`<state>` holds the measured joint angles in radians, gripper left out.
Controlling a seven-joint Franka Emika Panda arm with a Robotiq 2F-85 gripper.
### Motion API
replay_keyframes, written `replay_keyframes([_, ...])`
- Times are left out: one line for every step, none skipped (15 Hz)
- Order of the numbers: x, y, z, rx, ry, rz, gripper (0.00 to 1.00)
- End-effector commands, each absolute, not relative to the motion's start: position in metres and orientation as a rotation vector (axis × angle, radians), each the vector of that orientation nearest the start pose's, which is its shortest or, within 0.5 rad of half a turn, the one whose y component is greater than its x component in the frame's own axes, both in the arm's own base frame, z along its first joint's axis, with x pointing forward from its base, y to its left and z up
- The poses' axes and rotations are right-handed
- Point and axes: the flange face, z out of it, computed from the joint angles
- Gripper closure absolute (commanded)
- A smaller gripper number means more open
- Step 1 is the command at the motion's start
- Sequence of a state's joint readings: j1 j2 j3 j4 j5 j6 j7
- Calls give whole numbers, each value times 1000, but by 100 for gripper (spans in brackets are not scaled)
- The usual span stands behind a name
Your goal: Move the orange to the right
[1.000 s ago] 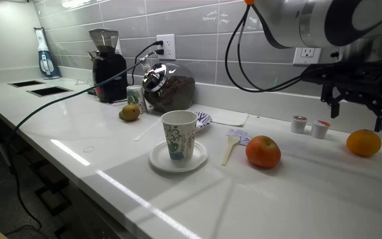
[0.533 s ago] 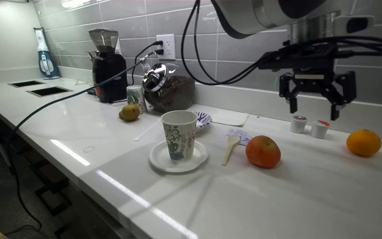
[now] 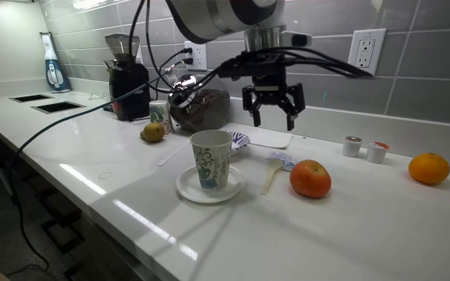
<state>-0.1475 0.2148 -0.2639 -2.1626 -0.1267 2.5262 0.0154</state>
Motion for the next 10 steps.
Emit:
replay_keyframes([494, -179, 339, -3184, 459, -214, 0])
replay_keyframes([489, -171, 345, -3169, 434, -228, 0])
replay_keyframes([483, -164, 353, -3145, 418, -255, 0])
replay_keyframes([477, -158, 361, -3122, 419, -249, 0])
replay_keyframes([470, -155, 367, -3111, 396, -203, 0])
replay_keyframes([494, -164, 350, -3153, 430, -225, 0])
replay_keyframes([487, -161, 357, -3141, 420, -211, 0])
replay_keyframes([482, -159, 363, -3135, 413, -210, 0])
replay_keyframes([479, -159, 367, -3133, 410, -211, 0])
replay_keyframes([477, -158, 368, -3132, 409, -212, 0])
